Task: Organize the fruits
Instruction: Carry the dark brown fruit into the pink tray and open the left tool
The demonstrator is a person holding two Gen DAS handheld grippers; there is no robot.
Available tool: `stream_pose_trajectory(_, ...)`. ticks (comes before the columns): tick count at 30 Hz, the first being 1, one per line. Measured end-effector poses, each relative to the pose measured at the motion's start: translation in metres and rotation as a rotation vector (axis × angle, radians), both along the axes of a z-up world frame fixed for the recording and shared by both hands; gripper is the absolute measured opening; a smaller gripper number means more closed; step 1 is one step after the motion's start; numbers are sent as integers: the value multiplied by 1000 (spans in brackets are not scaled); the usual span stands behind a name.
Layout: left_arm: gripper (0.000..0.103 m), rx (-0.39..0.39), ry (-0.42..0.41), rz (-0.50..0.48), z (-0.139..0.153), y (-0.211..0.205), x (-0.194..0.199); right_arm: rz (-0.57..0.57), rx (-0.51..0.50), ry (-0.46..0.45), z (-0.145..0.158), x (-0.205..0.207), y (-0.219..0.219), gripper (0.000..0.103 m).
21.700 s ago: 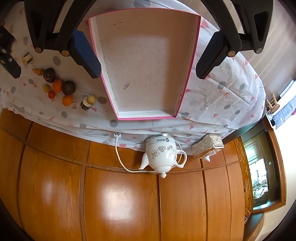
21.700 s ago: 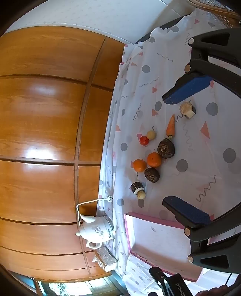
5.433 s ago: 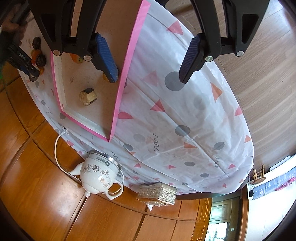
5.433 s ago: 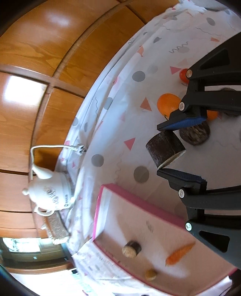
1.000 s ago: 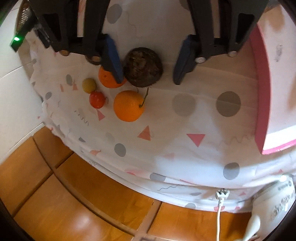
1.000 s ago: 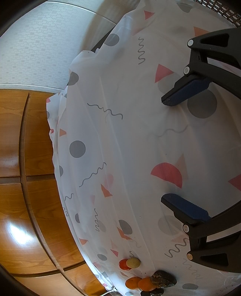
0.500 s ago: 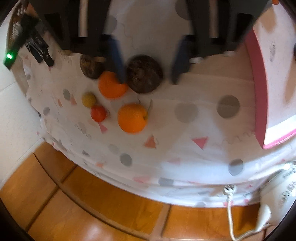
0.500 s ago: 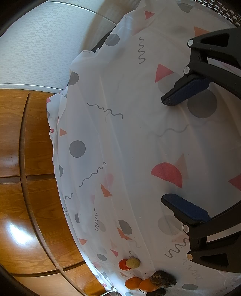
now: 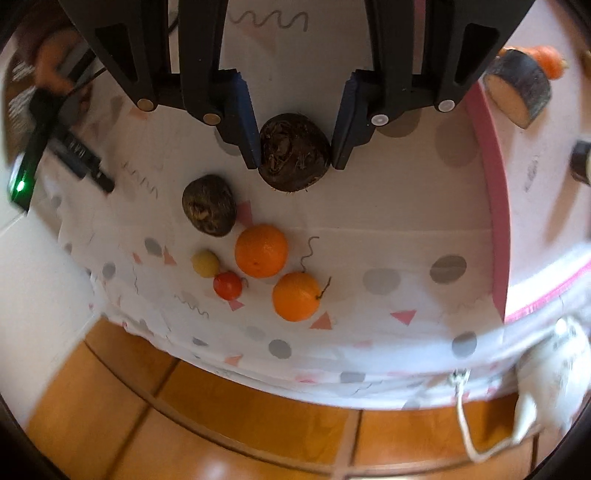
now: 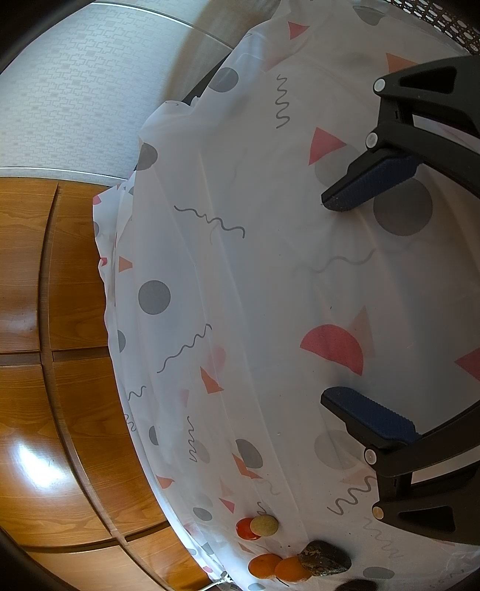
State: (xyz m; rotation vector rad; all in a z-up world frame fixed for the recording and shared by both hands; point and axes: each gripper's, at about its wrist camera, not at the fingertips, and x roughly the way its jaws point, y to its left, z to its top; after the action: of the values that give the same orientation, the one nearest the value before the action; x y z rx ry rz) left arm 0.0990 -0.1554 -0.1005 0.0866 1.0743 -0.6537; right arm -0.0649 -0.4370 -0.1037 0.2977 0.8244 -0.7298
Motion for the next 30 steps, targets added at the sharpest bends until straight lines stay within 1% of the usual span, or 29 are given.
stream_pose_trajectory(2, 40, 25, -11, -7, -1, -6, 0, 0, 0, 0, 0, 0, 0, 98)
stream_pose_trajectory(4, 39, 13, 25, -20, -6, -12, 4, 0, 0, 0, 0, 0, 0, 98)
stream_pose_trajectory(5, 36, 17, 31, -20, -9, -14, 4, 0, 0, 0, 0, 0, 0, 98)
stream_pose_trajectory(6, 32, 37, 1, -15, -9, -16, 1, 0, 0, 0, 0, 0, 0, 98)
stream_pose_trajectory(7, 25, 43, -10, -9, -9, -17, 0, 1, 0, -1, 0, 0, 0, 98)
stream_pose_trajectory(9, 25, 15, 19, 13, -7, -11, -3, 1, 0, -1, 0, 0, 0, 98)
stream_pose_trajectory(10, 25, 12, 18, 10, -7, -9, -4, 1, 0, -1, 0, -1, 0, 98)
stream_pose_trajectory(12, 25, 25, 3, 4, -6, -6, -10, 0, -1, 0, 0, -1, 0, 98)
stream_pose_trajectory(15, 25, 9, 1, 1, -2, 3, -18, 0, 0, 5, 0, 1, 1, 98)
stream_pose_trajectory(17, 25, 2, -15, -2, 3, 3, -23, 0, 2, 7, -1, 2, 1, 98)
stream_pose_trajectory(24, 25, -60, -48, 2, 25, 18, -36, -1, -2, 21, -1, 4, 1, 99)
stream_pose_trajectory(30, 25, -113, -63, 49, 41, 41, -39, 0, 7, 12, -3, 2, 0, 99)
